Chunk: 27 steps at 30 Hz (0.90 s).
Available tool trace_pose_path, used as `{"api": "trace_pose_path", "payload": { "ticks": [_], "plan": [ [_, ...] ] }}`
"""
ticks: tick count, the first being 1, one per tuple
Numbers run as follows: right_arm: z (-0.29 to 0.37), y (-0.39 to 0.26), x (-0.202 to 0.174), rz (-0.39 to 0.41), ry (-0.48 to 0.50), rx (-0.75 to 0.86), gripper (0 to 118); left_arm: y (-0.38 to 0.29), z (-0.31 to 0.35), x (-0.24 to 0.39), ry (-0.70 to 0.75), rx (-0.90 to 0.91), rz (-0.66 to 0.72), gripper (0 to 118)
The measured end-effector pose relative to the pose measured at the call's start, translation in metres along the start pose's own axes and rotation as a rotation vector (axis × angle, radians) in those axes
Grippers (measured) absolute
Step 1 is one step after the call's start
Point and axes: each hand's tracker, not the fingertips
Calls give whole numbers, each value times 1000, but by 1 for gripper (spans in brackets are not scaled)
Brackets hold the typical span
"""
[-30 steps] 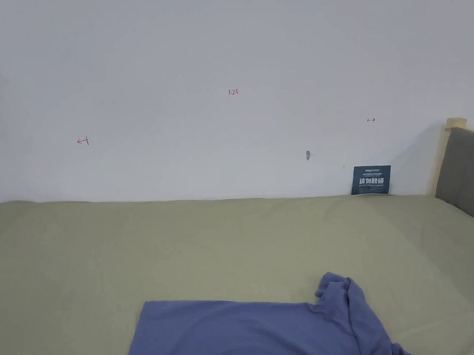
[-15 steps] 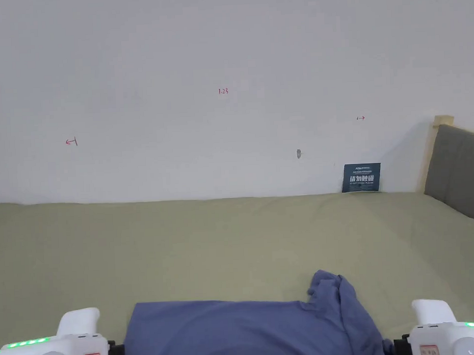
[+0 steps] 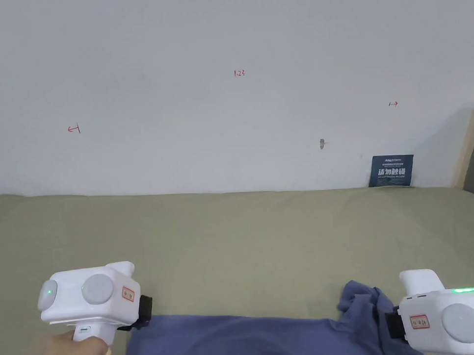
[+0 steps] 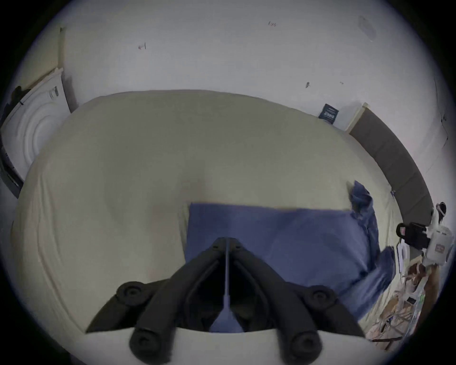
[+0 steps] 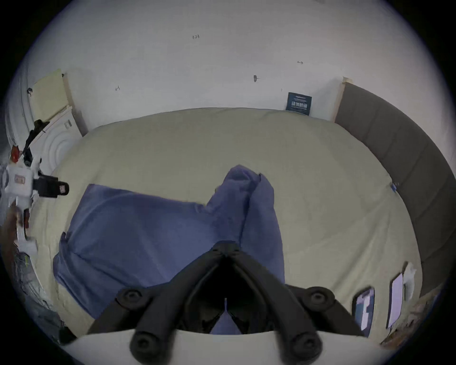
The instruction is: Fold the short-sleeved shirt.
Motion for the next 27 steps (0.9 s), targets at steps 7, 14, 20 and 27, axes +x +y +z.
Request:
{"api": "trace_pose_path", "payload": {
  "ticks": [7, 14, 20, 27],
  "plan": [
    [-44, 34, 16, 6, 10, -16, 0, 5, -63, -6, 35, -128, 28, 84],
    [-86, 62, 45, -64, -7, -126, 113, -8, -54, 7, 44, -49, -60, 6],
    [-120, 55, 54, -95, -42, -167, 108, -12, -49, 8, 48, -19, -52, 5],
    [-129, 32, 50, -123, -83, -212, 58, -12, -56, -7, 11, -35, 25, 5]
  ]
}}
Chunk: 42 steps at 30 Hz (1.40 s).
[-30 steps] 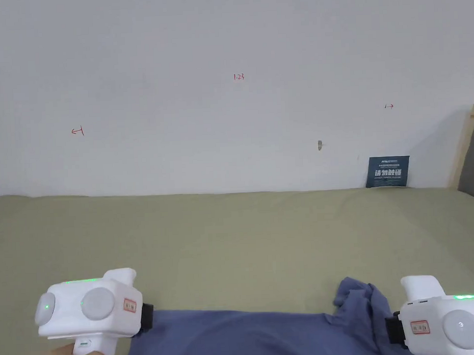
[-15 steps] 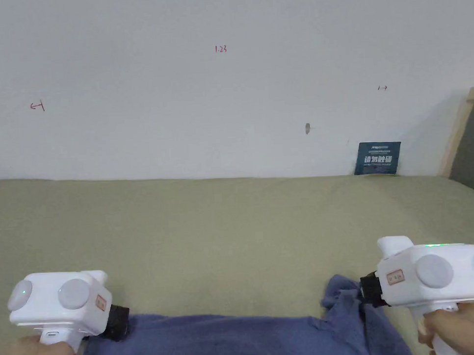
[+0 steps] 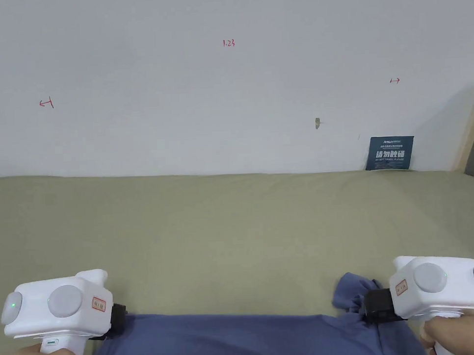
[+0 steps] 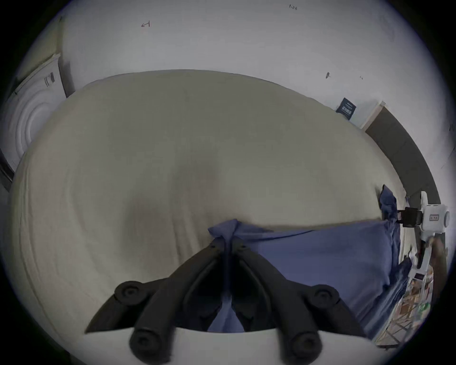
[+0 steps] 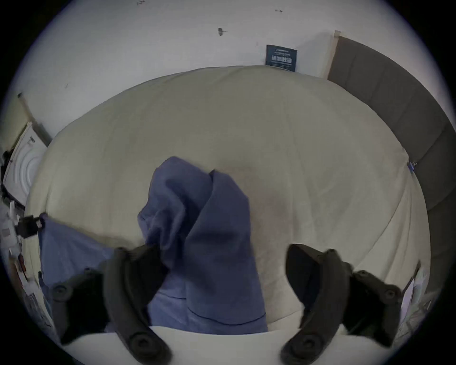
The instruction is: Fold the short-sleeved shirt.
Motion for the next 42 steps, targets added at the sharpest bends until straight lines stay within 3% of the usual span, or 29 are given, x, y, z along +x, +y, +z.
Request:
{"api": "trace_pose_path", "payload": {
  "ticks": [2, 5, 7, 10, 22, 26, 29, 35, 42],
  "plan": [
    [4, -2, -2, 24, -84, 12, 3, 0, 1, 0, 2, 2, -8, 5],
    [13, -5, 5, -71, -69, 65, 2, 2, 3, 0, 2, 2, 1, 5],
    [22, -5, 10, -83, -2, 109, 2, 2, 8, 0, 0, 21, 10, 5],
    [40, -5, 15, -53, -19, 127, 2, 3, 20, 2, -5, 50, -4, 5],
    [123, -28, 34, 5, 87, 256, 2, -15, 104, -11, -74, 167, 4, 5],
    [157, -43, 33, 78, 101, 309, 2, -31, 131, -14, -88, 210, -22, 5],
    [180, -56, 35, 88, 126, 320, 2, -44, 151, -16, -91, 238, -41, 5],
    [216, -99, 40, 119, 135, 291, 2, -88, 189, -17, -98, 246, -45, 5],
    [208, -176, 51, 90, 129, 160, 2, -165, 195, -28, -76, 161, -5, 5]
  ]
}}
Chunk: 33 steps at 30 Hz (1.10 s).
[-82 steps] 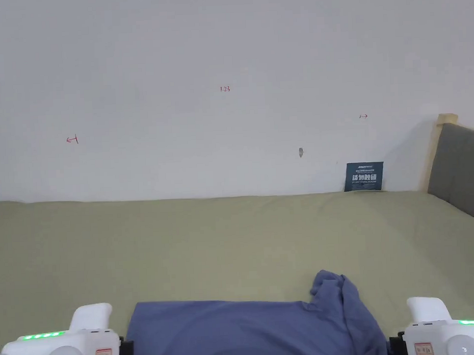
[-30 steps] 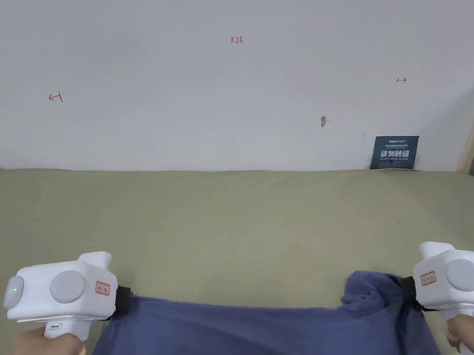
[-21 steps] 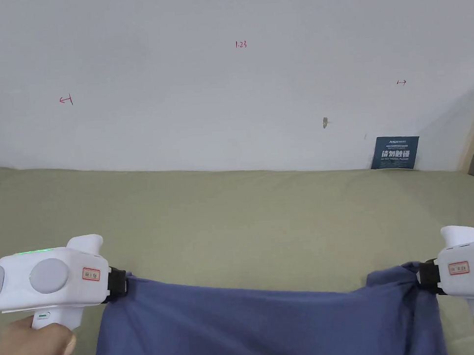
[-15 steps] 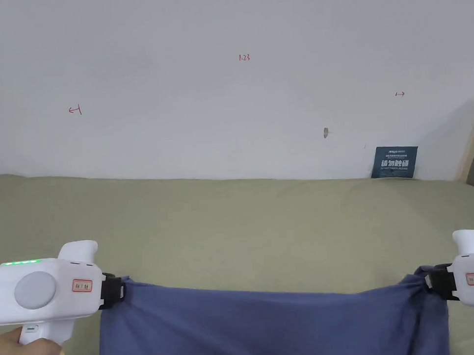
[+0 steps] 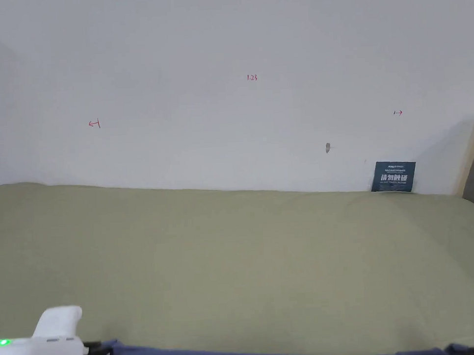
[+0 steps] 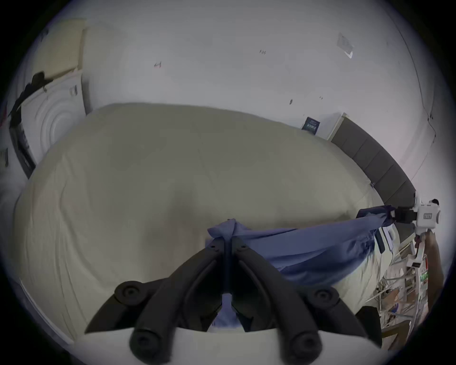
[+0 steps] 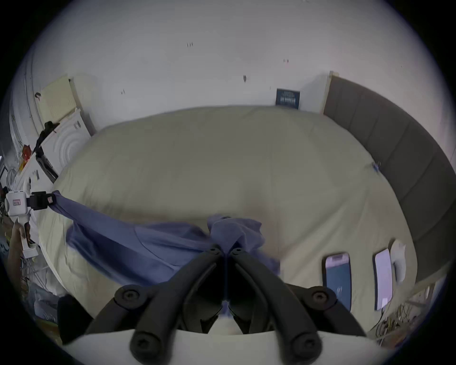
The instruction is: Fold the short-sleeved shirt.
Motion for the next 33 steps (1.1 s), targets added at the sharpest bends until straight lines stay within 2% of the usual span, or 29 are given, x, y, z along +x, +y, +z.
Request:
{"api": "trace_pose_path", "payload": {
  "ticks": [5, 11, 15, 17, 18, 20, 21, 22, 23, 26, 29, 31, 32, 33],
  "plan": [
    [-19, -49, 25, -107, -32, -75, 2, -51, -7, -17, 11, -93, 89, 5],
    [-40, -79, 37, -179, -54, -120, 2, -78, -35, -33, 29, -149, 129, 5],
    [-51, -85, 28, -116, -89, -146, 2, -77, -44, -34, 52, -142, 96, 6],
    [-55, -84, 26, -118, -94, -153, 4, -79, -47, -33, 60, -144, 74, 14],
    [-51, -84, 23, -117, -93, -153, 16, -78, -48, -33, 55, -149, 69, 29],
    [-45, -81, 21, -101, -82, -149, 54, -76, -43, -35, 49, -160, 52, 63],
    [-40, -79, 19, -69, -92, -151, 74, -78, -37, -34, 43, -156, 49, 77],
    [-34, -78, 17, -22, -113, -153, 80, -78, -31, -36, 34, -152, 50, 78],
    [-27, -76, 14, 6, -133, -145, 78, -77, -24, -38, 21, -141, 53, 78],
    [-5, -70, 8, 6, -128, -108, 79, -71, 3, -33, -2, -109, 55, 82],
    [11, -58, -5, -32, -107, -80, 79, -61, 26, -15, 5, -86, 49, 81],
    [15, -53, -19, -44, -95, -67, 76, -56, 32, -5, 8, -58, 49, 73],
    [16, -50, -24, -46, -86, -66, 66, -53, 32, -2, 5, -47, 50, 56],
    [14, -47, -31, -44, -75, -72, 37, -52, 37, 9, 5, -38, 52, 19]
  ]
}}
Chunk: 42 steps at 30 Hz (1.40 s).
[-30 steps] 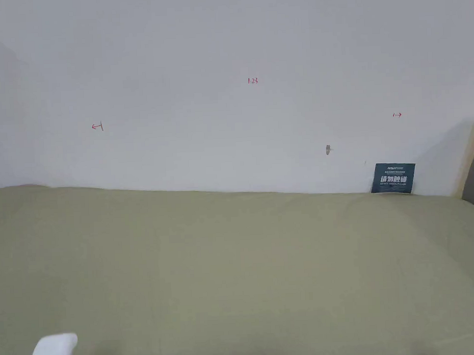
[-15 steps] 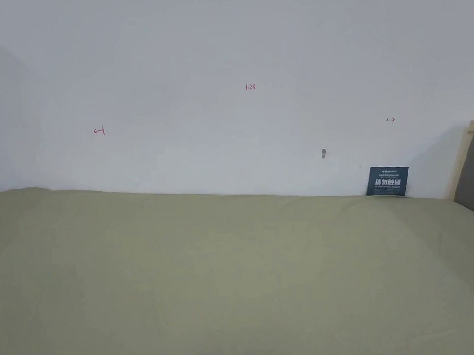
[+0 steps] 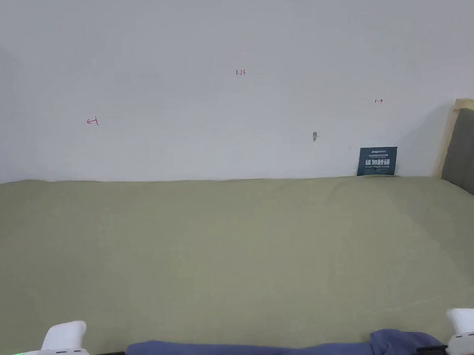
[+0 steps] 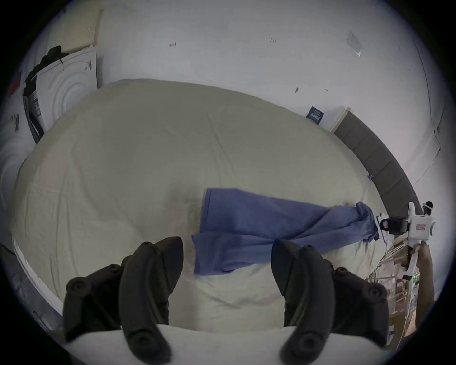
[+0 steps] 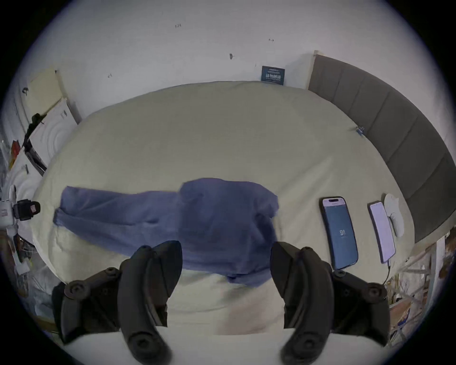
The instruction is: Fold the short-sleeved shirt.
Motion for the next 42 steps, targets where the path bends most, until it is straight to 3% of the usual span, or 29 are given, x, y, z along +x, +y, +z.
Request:
{"api": "trace_pose_path", "payload": {
  "ticks": [1, 3, 6, 12, 17, 23, 29, 30, 31, 32, 33, 34, 35, 36, 42],
  "plan": [
    [-3, 0, -6, 1, 17, -10, 4, 1, 0, 6, 3, 6, 5, 6],
    [-9, -1, -18, 32, 62, -21, 0, 0, -3, 17, 15, 27, 0, 6],
    [-16, -9, -35, 61, -8, -15, 0, -6, -11, 31, 73, 13, -41, 3],
    [-25, -21, -43, 20, 47, -24, 0, -14, -36, 24, 42, -30, -66, 0],
    [-25, -19, -50, 36, 63, -12, 0, 0, -38, 12, -155, -79, -120, 0],
    [-23, -12, -51, 53, 86, -3, 0, 39, -58, -50, -409, -132, 62, 0],
    [-26, -5, -48, 92, 83, -13, 0, 44, -84, -99, -414, -183, 220, 0],
    [-26, -4, -47, 93, 83, -13, 0, 42, -90, -105, -436, -215, 241, 3],
    [-26, -3, -46, 90, 87, -14, 0, 39, -95, -110, -457, -232, 254, 22],
    [-26, -1, -45, 86, 94, -15, 0, 36, -100, -116, -467, -247, 265, 22],
    [-27, -1, -44, 85, 97, -14, 0, 33, -104, -121, -488, -277, 285, 34],
    [-27, -1, -45, 85, 97, -14, 0, 31, -107, -125, -483, -270, 300, 63],
    [-27, 0, -45, 86, 96, -14, 0, 26, -110, -128, -492, -260, 302, 101],
    [-28, 1, -45, 89, 95, -14, 0, 22, -114, -128, -515, -268, 312, 118],
    [-34, -1, -51, 91, 106, -27, 0, 0, -137, -135, -636, -239, 474, 117]
  ]
}}
